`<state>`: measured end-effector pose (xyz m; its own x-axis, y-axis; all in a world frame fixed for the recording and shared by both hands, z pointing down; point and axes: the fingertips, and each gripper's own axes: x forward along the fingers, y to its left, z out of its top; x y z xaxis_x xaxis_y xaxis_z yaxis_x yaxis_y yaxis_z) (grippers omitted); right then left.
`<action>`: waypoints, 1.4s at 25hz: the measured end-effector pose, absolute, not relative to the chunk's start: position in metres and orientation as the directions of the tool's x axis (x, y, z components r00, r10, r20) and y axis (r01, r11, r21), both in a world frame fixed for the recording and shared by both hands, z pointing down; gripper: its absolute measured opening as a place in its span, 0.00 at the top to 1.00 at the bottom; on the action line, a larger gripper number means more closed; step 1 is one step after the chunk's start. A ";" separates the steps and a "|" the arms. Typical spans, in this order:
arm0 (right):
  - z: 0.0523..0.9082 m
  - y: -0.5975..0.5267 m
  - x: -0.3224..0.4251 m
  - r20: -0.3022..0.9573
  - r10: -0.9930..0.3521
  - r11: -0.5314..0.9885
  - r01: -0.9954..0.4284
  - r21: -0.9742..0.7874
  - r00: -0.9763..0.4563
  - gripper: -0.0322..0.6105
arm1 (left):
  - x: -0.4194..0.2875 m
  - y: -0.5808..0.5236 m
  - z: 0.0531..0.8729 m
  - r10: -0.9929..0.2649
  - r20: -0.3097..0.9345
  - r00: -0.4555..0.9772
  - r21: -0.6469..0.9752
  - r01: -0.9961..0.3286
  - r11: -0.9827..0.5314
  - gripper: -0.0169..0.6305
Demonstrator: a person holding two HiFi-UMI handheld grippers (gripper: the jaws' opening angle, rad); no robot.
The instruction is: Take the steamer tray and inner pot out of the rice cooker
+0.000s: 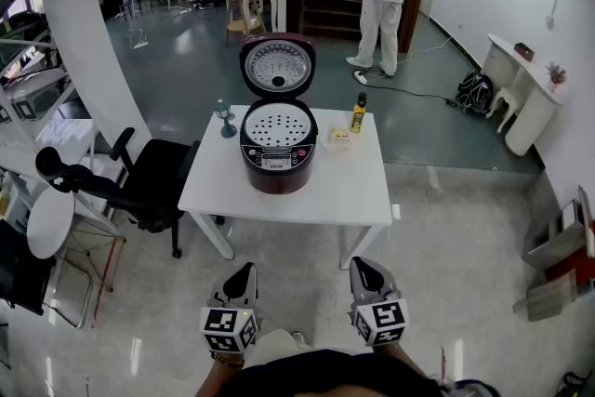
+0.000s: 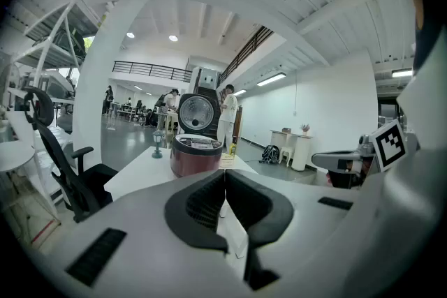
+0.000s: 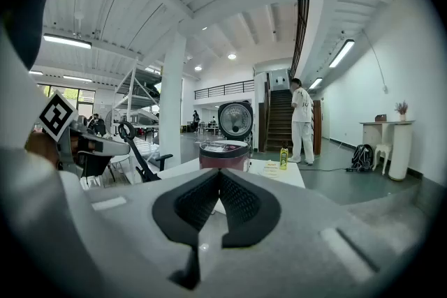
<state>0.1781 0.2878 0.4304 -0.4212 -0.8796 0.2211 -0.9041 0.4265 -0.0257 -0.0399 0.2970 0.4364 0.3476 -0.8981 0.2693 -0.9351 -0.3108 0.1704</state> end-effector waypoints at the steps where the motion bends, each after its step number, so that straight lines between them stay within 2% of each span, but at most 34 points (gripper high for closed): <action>1: 0.431 0.287 0.179 0.222 -0.879 0.427 -0.904 -0.025 -0.421 0.94 | -0.040 0.296 0.436 -0.900 0.266 0.346 0.169 -0.936 -0.310 0.97; 21: 0.430 0.299 0.168 0.172 -0.885 0.439 -0.899 -0.004 -0.433 0.94 | -0.053 0.311 0.425 -0.920 0.222 0.323 0.146 -0.944 -0.296 0.96; 22: 0.430 0.300 0.166 0.170 -0.882 0.444 -0.896 -0.010 -0.439 0.92 | -0.053 0.311 0.424 -0.920 0.219 0.325 0.150 -0.943 -0.297 0.93; 24: 0.430 0.301 0.163 0.161 -0.879 0.454 -0.891 -0.009 -0.450 0.89 | -0.054 0.313 0.424 -0.921 0.217 0.324 0.154 -0.943 -0.295 0.71; 25: 0.429 0.301 0.162 0.155 -0.879 0.456 -0.890 -0.003 -0.451 0.86 | -0.055 0.314 0.423 -0.923 0.215 0.319 0.157 -0.944 -0.290 0.66; 27: 0.428 0.299 0.159 0.150 -0.879 0.458 -0.889 0.002 -0.452 0.65 | -0.059 0.314 0.422 -0.930 0.207 0.305 0.168 -0.947 -0.273 0.55; 28: 0.427 0.298 0.158 0.150 -0.878 0.459 -0.888 -0.001 -0.454 0.59 | -0.061 0.314 0.422 -0.933 0.203 0.297 0.170 -0.949 -0.265 0.52; 30: 0.427 0.297 0.156 0.149 -0.877 0.461 -0.887 -0.008 -0.457 0.54 | -0.064 0.313 0.421 -0.936 0.204 0.286 0.158 -0.953 -0.257 0.40; 35: 0.421 0.289 0.154 0.143 -0.879 0.459 -0.888 0.000 -0.455 0.50 | -0.059 0.309 0.421 -0.931 0.208 0.301 0.147 -0.950 -0.275 0.31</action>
